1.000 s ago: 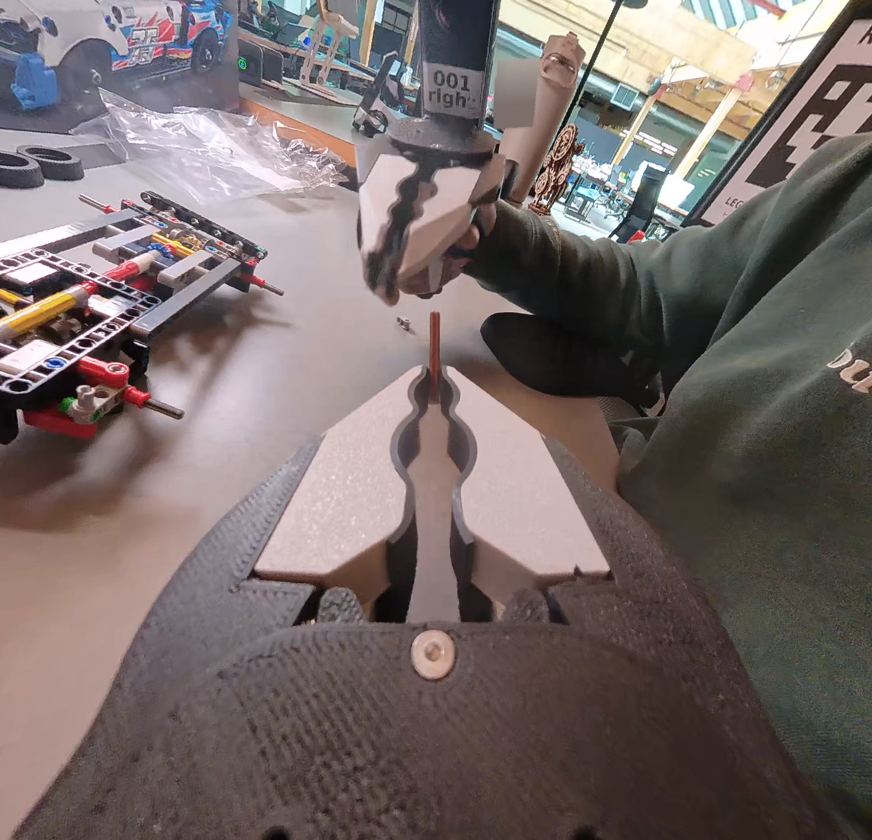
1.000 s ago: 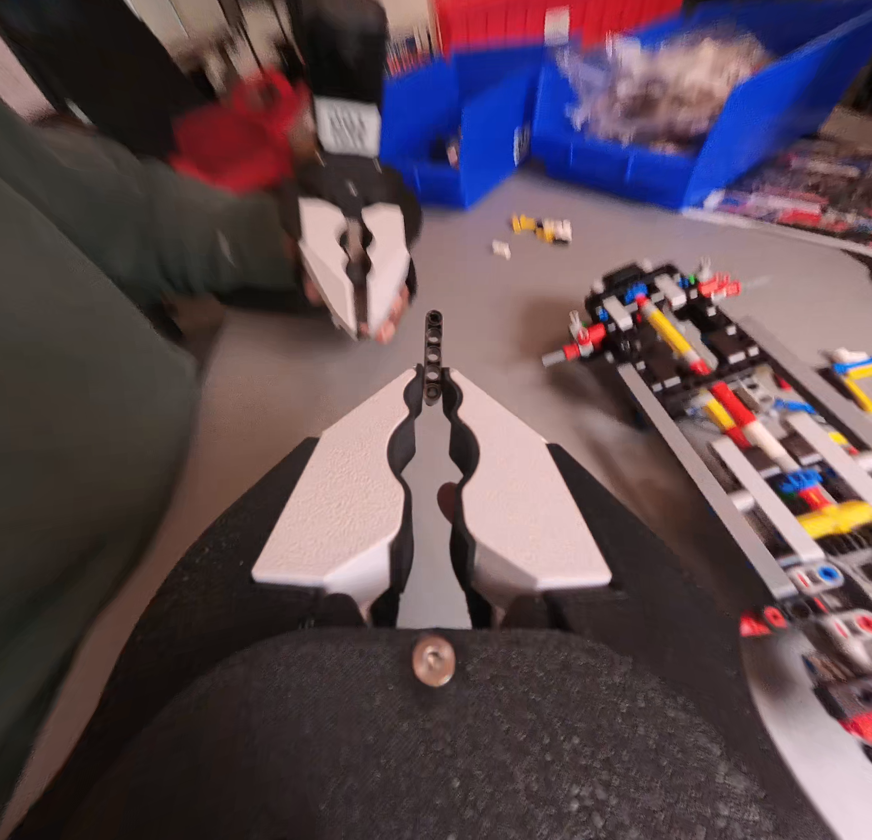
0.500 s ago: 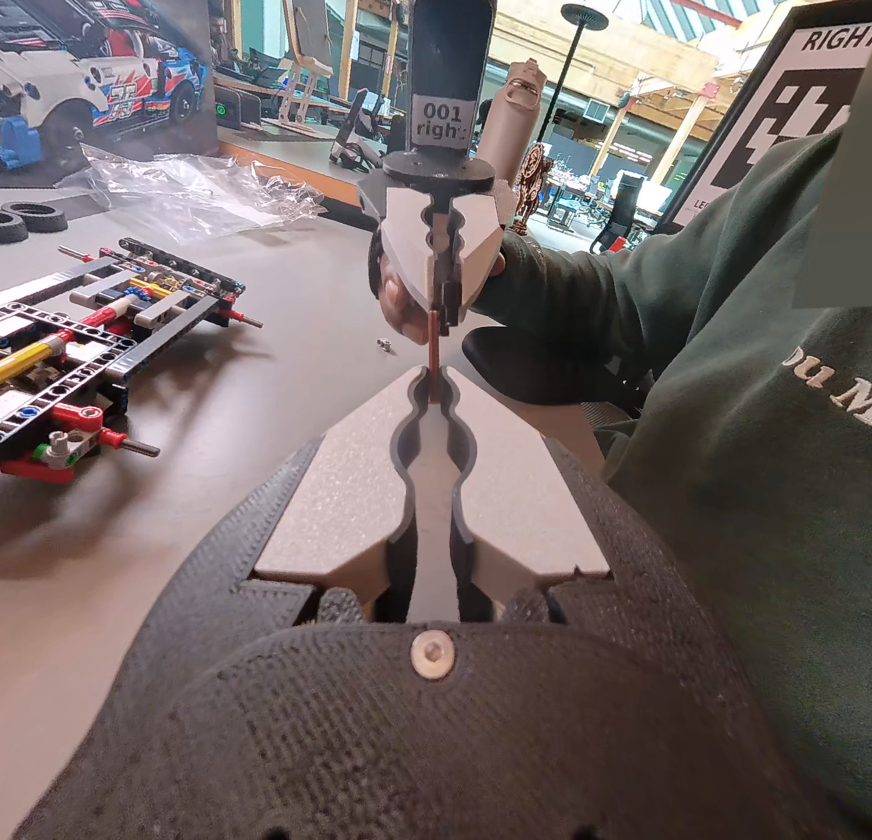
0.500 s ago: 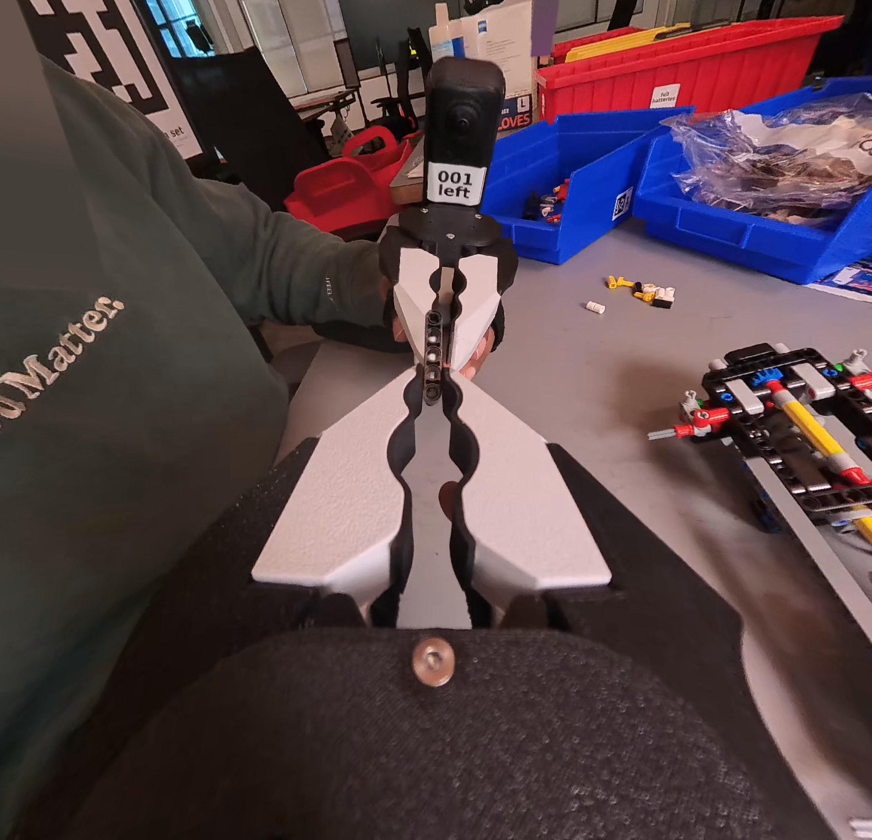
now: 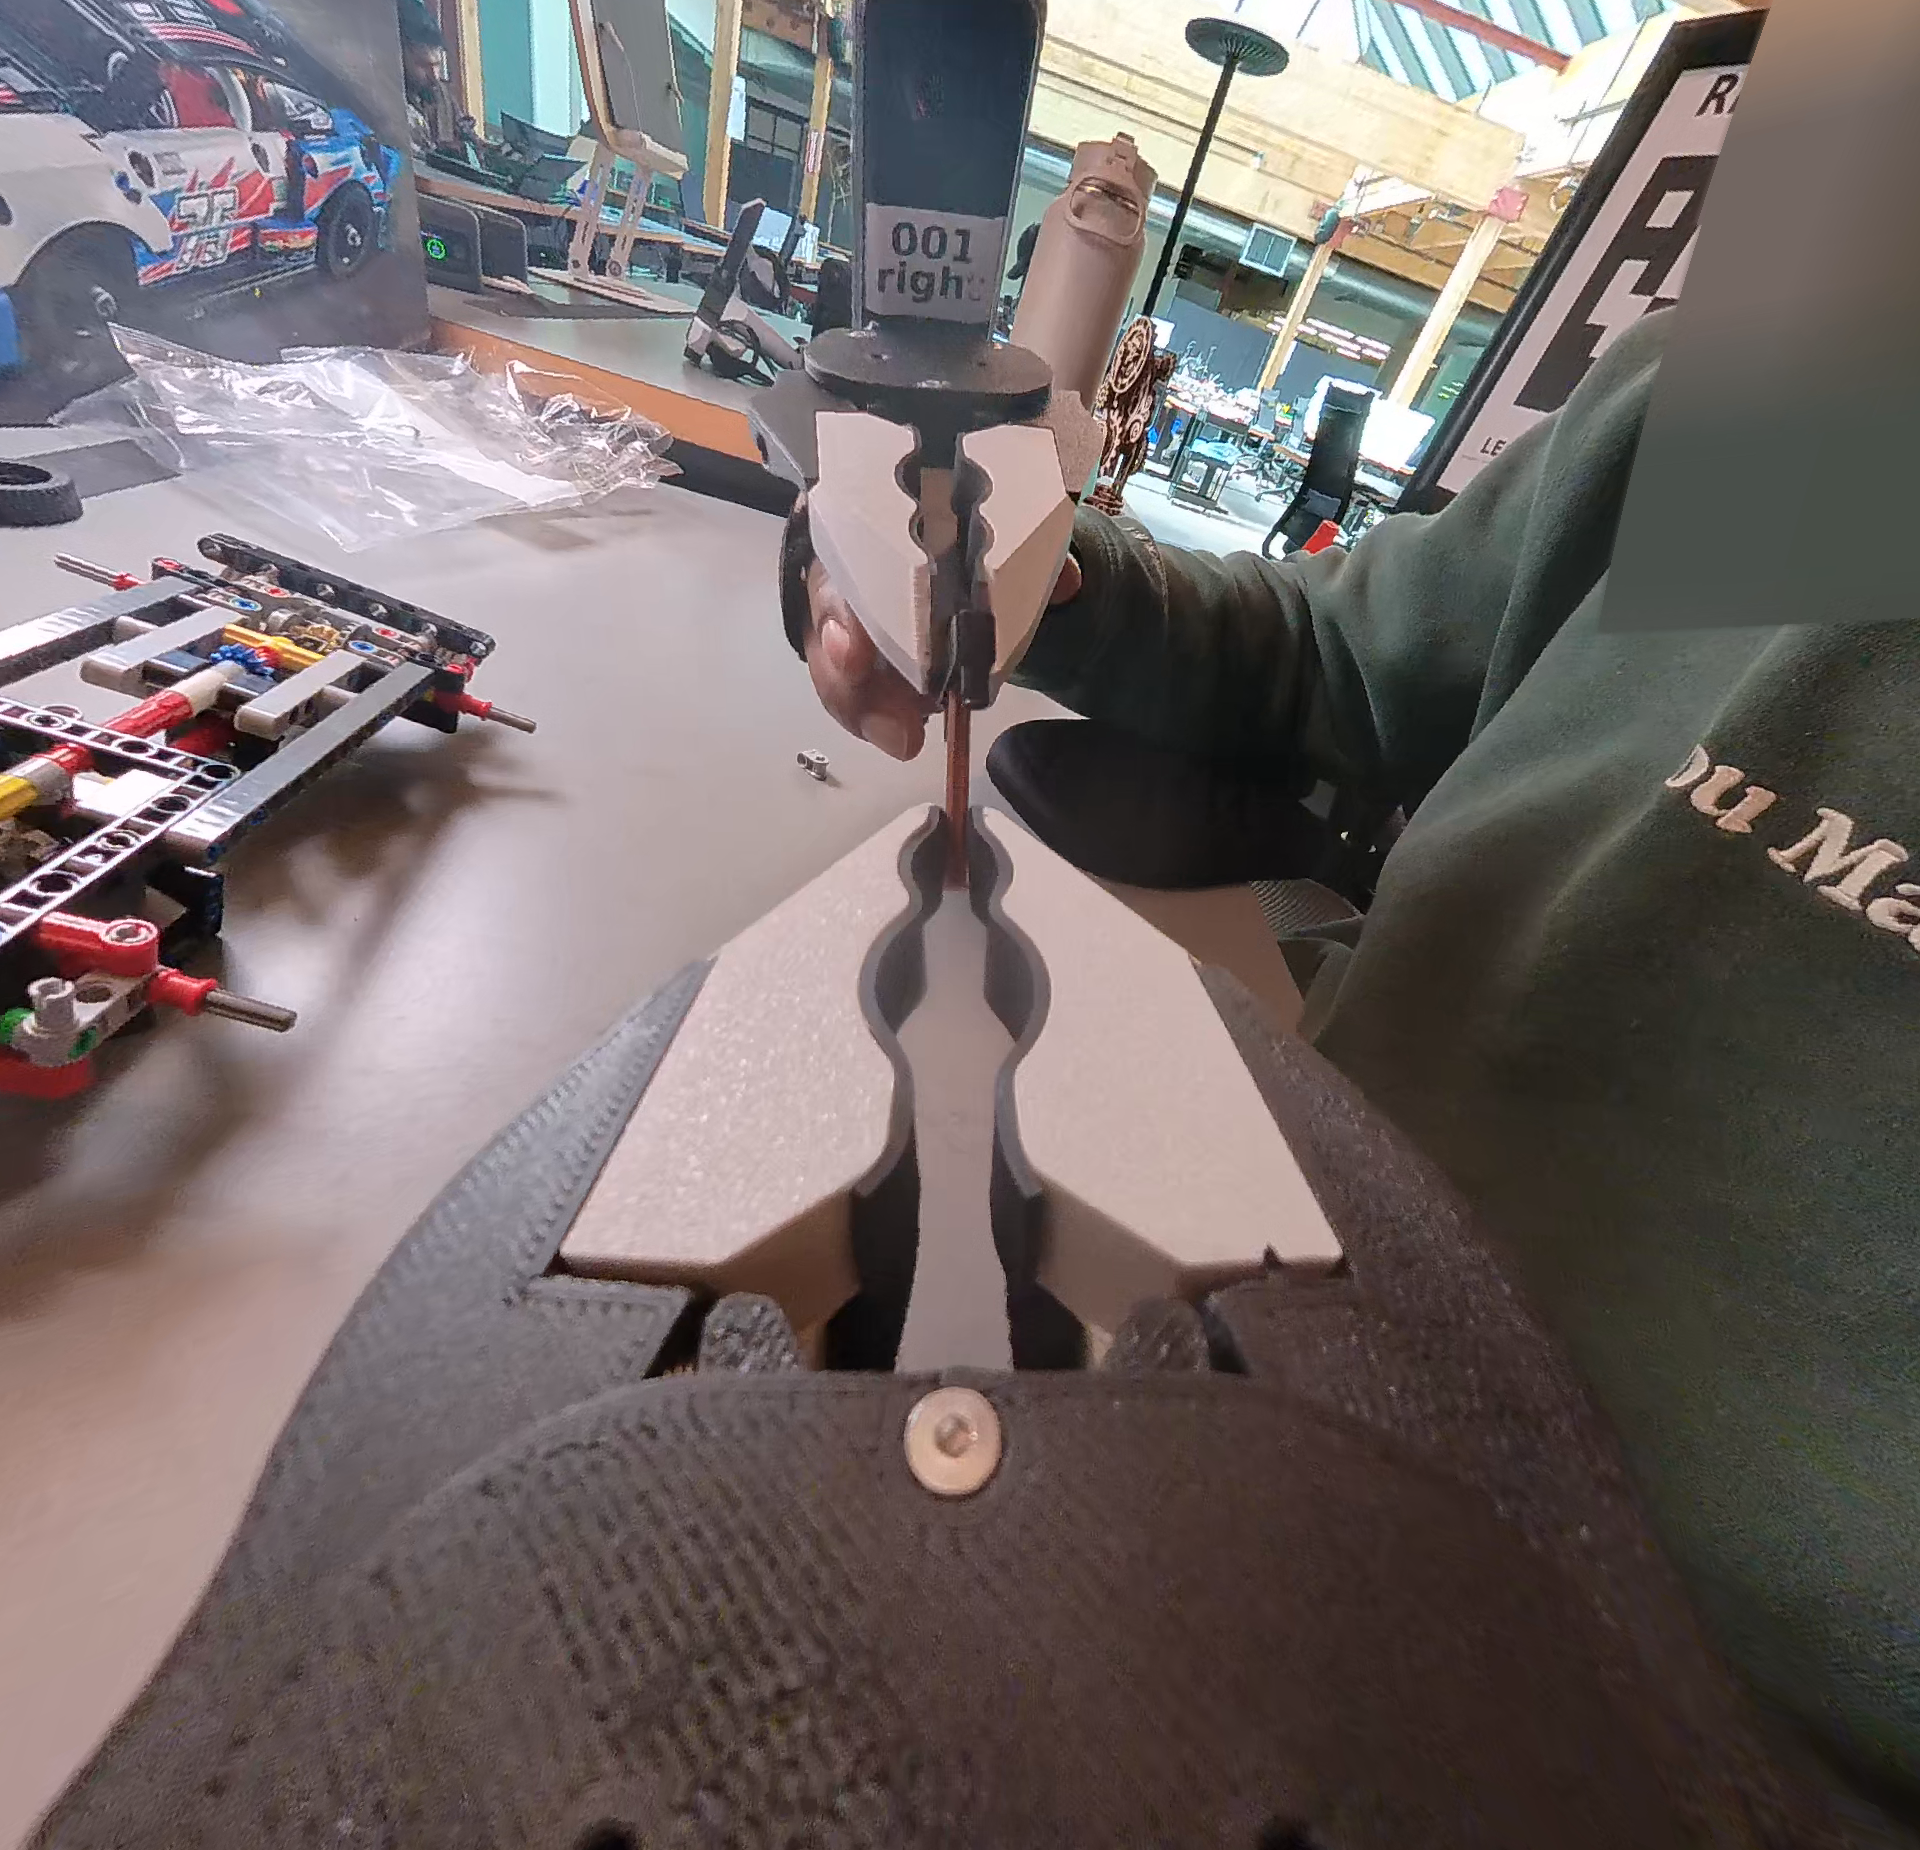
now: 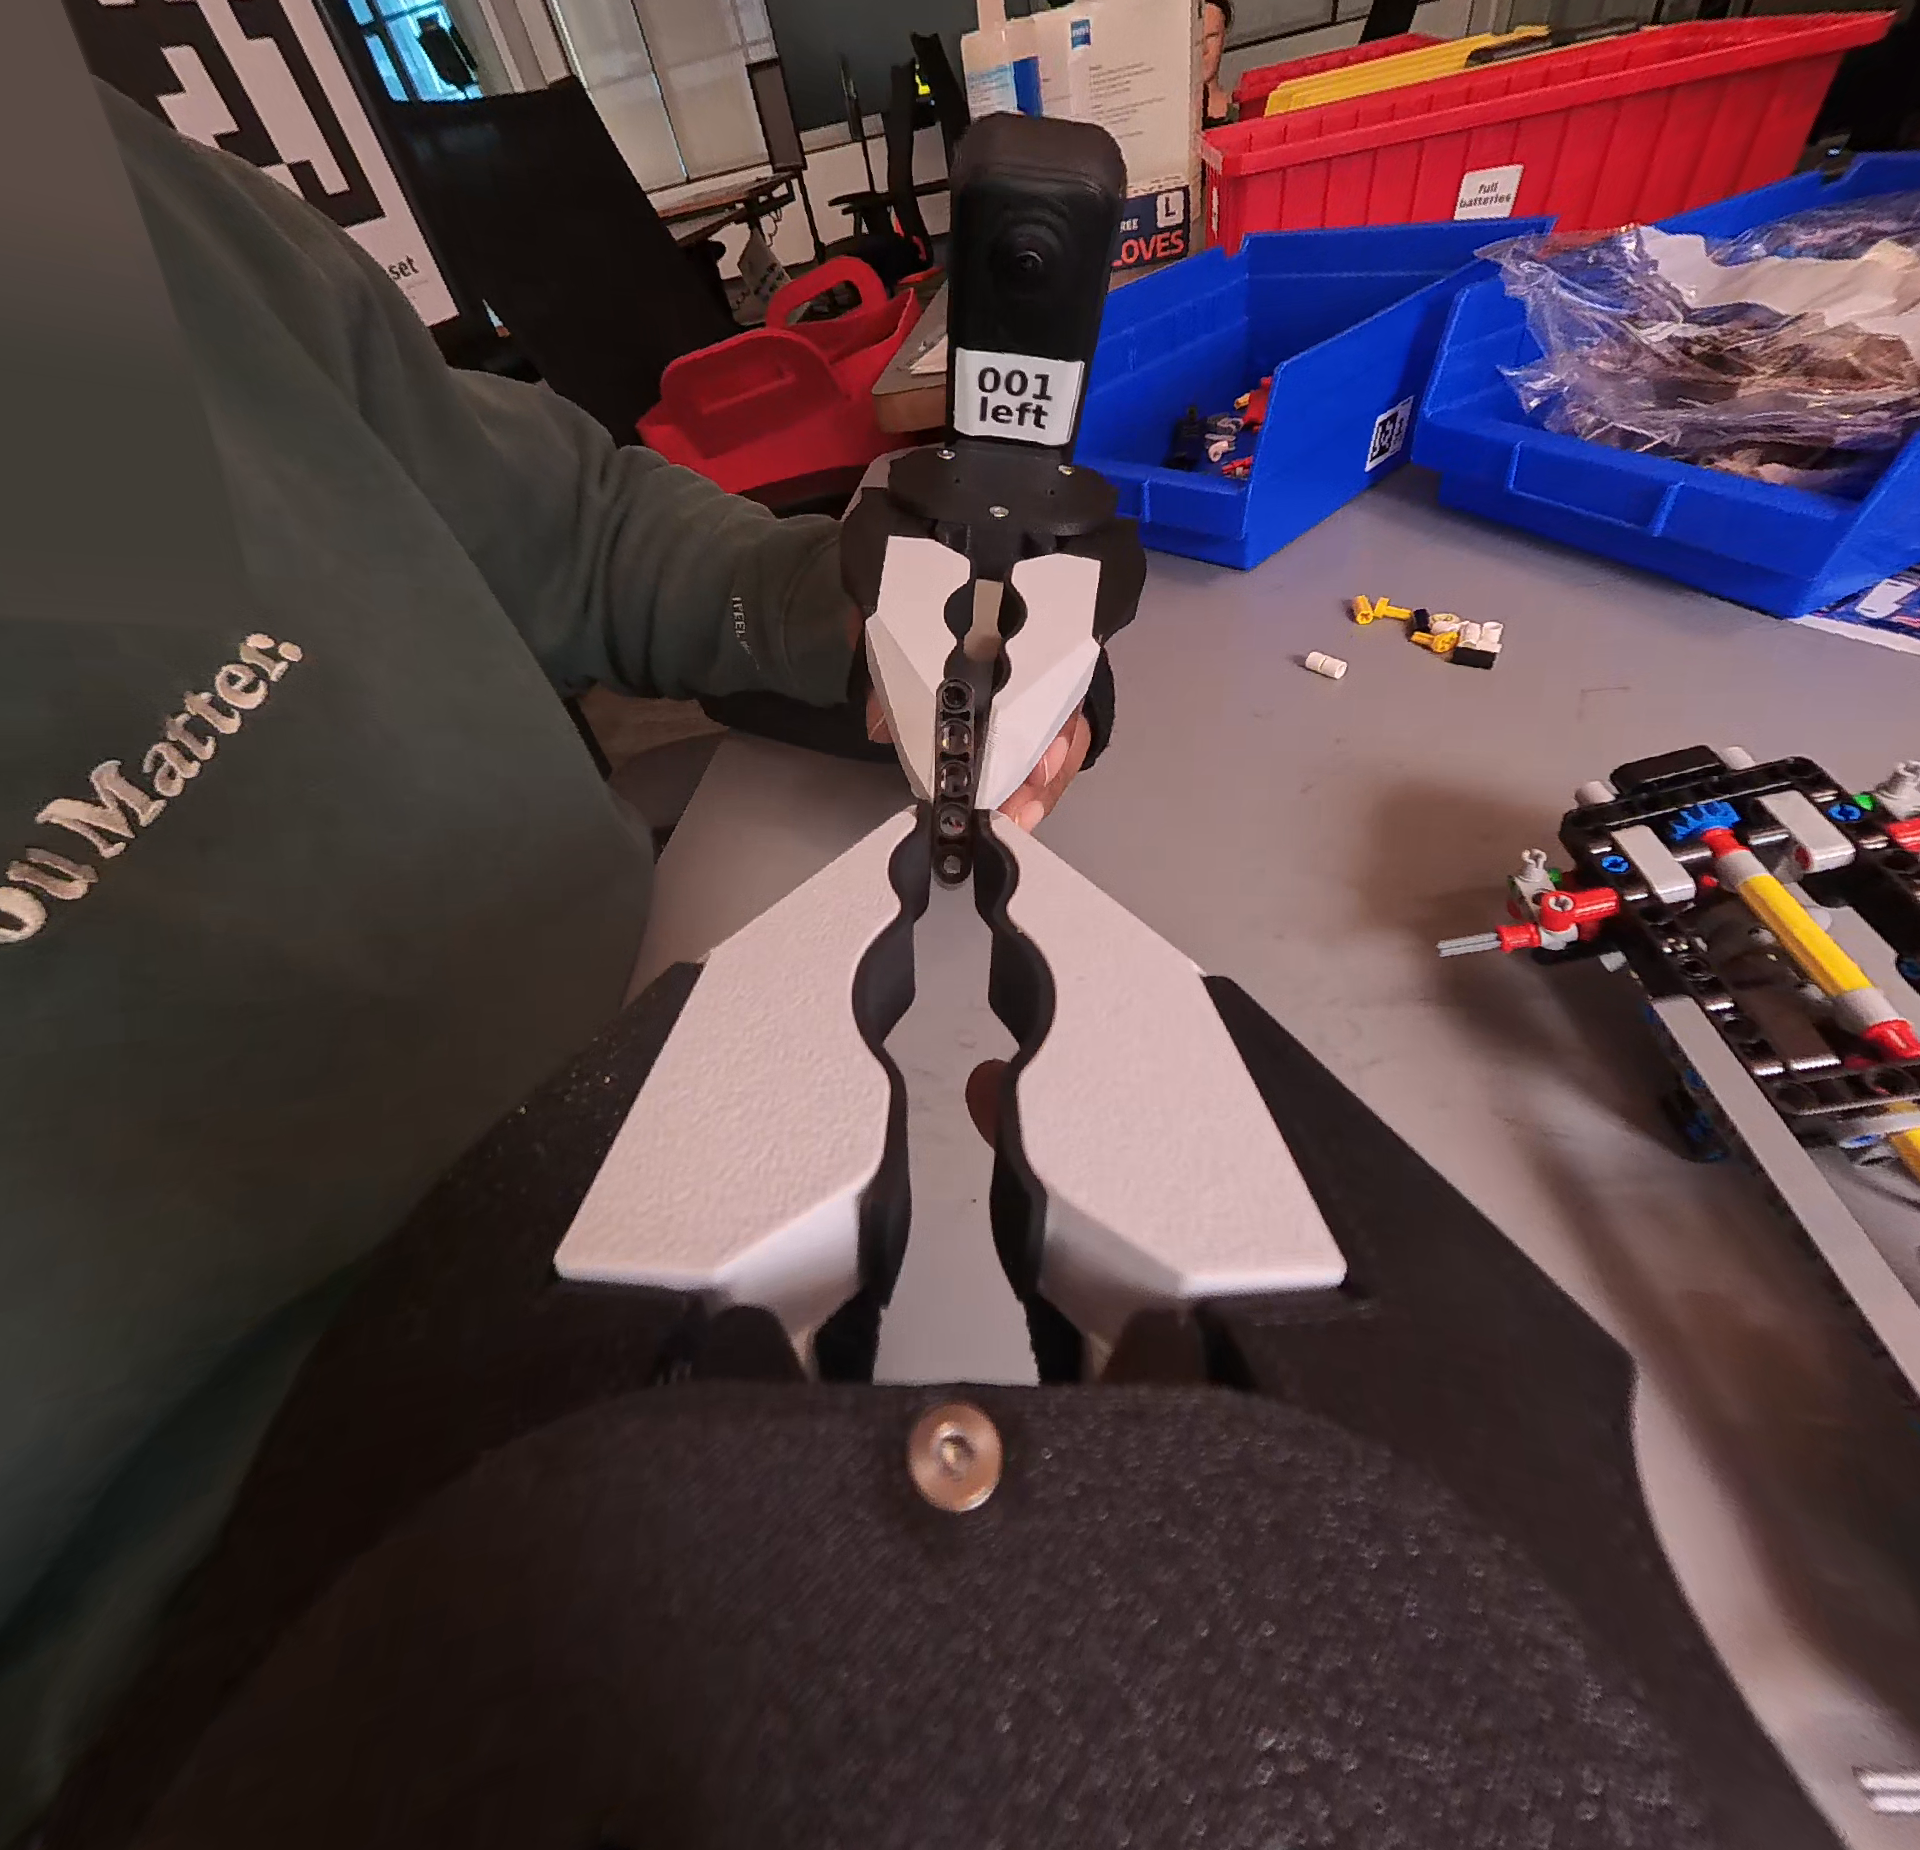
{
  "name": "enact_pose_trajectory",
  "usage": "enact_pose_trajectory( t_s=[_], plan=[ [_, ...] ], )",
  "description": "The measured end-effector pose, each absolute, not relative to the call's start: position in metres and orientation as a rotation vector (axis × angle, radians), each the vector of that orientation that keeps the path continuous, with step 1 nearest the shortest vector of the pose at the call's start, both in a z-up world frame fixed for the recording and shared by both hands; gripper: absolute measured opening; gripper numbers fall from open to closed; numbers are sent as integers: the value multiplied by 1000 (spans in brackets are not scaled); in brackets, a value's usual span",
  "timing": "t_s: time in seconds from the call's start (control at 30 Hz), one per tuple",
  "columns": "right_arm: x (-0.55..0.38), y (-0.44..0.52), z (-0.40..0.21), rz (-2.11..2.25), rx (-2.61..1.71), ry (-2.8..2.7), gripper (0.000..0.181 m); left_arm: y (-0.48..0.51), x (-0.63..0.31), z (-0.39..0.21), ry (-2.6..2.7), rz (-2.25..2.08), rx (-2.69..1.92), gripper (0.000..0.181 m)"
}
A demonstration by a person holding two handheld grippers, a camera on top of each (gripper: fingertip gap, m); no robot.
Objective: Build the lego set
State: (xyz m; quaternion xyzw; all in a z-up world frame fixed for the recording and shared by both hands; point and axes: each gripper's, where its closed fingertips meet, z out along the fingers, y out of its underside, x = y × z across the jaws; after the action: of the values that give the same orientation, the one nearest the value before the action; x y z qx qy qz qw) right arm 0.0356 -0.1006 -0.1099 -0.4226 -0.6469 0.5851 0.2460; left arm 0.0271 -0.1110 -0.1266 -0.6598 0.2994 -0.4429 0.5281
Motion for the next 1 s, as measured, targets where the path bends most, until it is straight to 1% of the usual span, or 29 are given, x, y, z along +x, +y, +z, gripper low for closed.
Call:
enact_pose_trajectory(
  t_s=[0.23, 0.57, 0.77, 0.87, 1.0],
  plan=[
    [35, -106, -108, 1600, -1131, -1774, 4, -115, 29, -121, 716, -1102, -1539, 2],
    [31, -117, -139, 1364, -1192, -1951, 4, -116, 34, -129, 750, -1071, -1566, 2],
    [28, -113, -136, 1395, -1199, -1892, 4, -112, 31, -130, 721, -1062, -1583, 2],
    [29, -114, -137, 1422, -1204, -1895, 12, -111, 29, -133, 714, -1055, -1603, 2],
    [27, -113, -138, 1423, -1220, -1884, 8, -111, 29, -136, 720, -1046, -1622, 2]
  ],
)
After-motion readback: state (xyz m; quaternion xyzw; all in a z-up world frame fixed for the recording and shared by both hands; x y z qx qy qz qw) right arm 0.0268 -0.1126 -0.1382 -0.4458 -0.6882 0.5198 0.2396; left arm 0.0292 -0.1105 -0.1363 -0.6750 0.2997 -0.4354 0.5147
